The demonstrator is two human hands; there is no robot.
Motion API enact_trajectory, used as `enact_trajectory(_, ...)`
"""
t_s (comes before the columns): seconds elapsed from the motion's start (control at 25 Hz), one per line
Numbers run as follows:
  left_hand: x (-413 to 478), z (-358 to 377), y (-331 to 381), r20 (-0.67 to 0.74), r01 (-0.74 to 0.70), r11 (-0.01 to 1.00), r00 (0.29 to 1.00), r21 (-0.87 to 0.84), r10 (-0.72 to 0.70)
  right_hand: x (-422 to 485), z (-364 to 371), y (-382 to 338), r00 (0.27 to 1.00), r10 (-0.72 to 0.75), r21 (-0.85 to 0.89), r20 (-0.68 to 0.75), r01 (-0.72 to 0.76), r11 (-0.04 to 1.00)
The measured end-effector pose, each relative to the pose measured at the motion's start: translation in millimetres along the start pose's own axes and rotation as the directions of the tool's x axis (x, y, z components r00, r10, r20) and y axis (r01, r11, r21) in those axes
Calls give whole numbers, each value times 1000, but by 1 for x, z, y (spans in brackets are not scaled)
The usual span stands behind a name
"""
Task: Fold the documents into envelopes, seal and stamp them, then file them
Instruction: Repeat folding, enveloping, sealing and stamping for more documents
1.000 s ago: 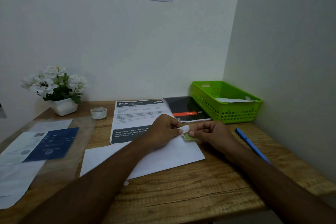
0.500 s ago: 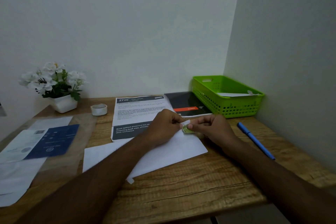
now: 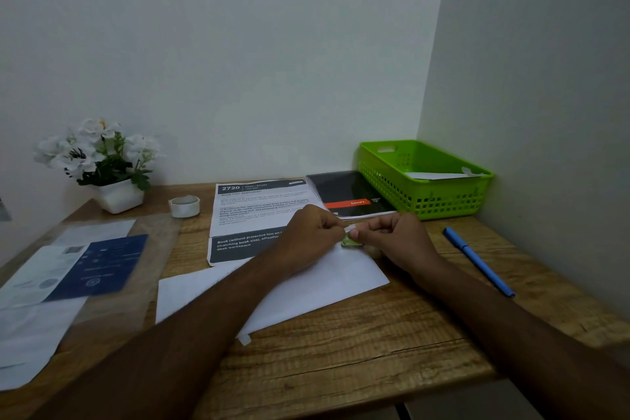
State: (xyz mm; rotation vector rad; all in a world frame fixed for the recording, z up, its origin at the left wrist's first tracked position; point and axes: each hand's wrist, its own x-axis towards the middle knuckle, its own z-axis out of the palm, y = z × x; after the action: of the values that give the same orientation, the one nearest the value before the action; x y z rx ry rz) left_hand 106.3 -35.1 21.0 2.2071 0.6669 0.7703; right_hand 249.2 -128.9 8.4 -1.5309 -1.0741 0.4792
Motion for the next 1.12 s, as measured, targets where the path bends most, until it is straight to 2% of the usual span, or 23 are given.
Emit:
enact_trajectory(0.44, 0, -2, 0, 20, 54, 998, 998, -34, -54, 1, -3, 2, 999, -20, 26, 38, 19, 999)
enact_trajectory(0.84, 0, -1, -1, 17, 8, 1000, 1000, 18, -8, 5, 1, 7, 997, -68, -36, 32, 69, 997)
enact_trajectory(1.12, 0, 0, -2, 12, -17, 1000, 1000, 21, 17, 7, 3, 9, 999, -44, -78, -7, 43, 996)
